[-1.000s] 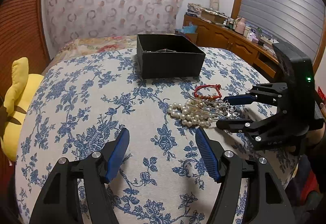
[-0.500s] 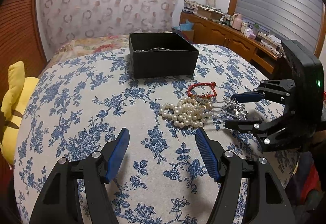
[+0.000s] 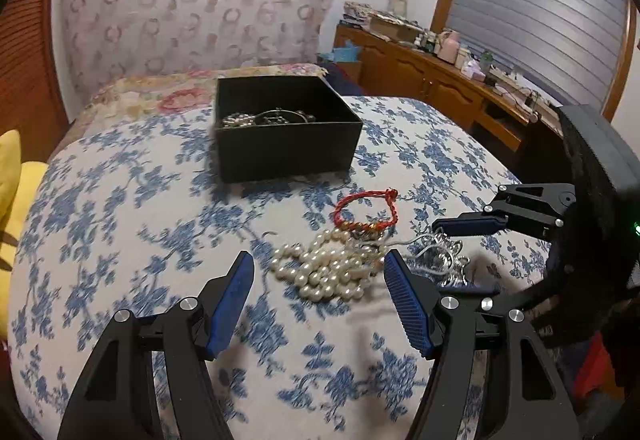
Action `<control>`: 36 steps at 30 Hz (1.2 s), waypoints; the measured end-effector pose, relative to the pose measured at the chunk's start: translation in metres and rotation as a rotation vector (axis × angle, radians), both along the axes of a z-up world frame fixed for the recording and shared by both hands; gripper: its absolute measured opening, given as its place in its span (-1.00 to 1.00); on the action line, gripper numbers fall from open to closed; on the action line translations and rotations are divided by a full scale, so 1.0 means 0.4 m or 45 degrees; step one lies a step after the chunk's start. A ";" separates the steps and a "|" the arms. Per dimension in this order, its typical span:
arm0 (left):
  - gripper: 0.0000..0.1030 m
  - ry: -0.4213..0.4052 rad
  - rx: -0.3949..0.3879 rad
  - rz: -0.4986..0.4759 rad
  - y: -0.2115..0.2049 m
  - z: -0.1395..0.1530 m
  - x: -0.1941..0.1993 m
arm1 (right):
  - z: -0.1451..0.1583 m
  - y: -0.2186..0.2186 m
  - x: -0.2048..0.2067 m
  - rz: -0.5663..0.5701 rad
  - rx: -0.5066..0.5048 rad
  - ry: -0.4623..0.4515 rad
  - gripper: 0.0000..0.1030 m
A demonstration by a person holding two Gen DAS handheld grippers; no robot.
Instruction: Organize jewelry
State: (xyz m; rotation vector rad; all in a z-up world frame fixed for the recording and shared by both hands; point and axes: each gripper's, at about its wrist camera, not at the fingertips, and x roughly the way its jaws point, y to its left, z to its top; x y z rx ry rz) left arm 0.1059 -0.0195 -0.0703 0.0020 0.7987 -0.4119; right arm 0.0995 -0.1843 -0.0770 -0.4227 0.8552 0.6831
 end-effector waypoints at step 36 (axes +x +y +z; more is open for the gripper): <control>-0.15 0.003 0.108 -0.003 -0.003 -0.007 0.002 | 0.036 -0.047 -0.031 -0.036 -0.073 -0.109 0.11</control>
